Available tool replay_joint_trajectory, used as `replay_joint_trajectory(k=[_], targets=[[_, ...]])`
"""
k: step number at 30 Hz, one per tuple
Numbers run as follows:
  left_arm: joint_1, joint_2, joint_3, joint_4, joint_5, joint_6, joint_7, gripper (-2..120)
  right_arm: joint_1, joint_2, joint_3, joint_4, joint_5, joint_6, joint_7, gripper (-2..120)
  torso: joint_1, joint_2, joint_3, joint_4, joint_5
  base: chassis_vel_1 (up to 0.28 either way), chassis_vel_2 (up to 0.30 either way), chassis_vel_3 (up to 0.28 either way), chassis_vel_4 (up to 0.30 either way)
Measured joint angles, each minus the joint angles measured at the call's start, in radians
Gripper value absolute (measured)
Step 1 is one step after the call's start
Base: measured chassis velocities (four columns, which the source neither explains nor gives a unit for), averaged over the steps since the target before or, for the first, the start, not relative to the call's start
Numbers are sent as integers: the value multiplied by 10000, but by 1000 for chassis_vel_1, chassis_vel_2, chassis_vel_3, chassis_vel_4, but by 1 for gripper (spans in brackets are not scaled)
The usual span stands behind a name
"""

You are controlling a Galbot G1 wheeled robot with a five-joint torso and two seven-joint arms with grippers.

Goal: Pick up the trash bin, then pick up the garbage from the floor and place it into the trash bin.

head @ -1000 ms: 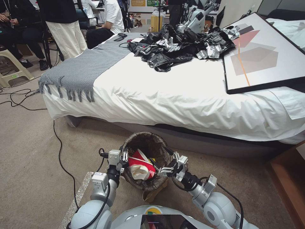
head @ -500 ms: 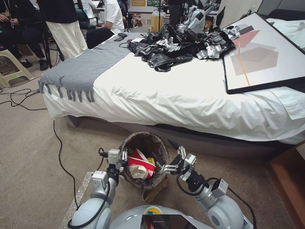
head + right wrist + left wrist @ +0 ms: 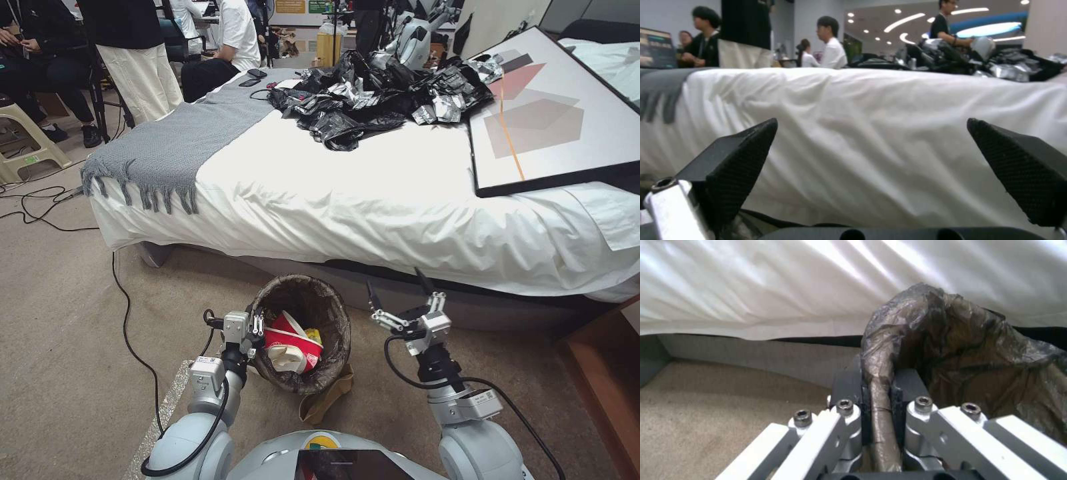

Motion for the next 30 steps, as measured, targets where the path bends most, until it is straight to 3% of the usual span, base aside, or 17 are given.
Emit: replay_joint_trajectory(k=[30], targets=[[48, 36, -23, -171, -214, 46, -1, 7, 241, 135, 430, -665, 257, 453, 434, 100, 0, 0, 0, 0, 1, 12, 13, 18, 15]])
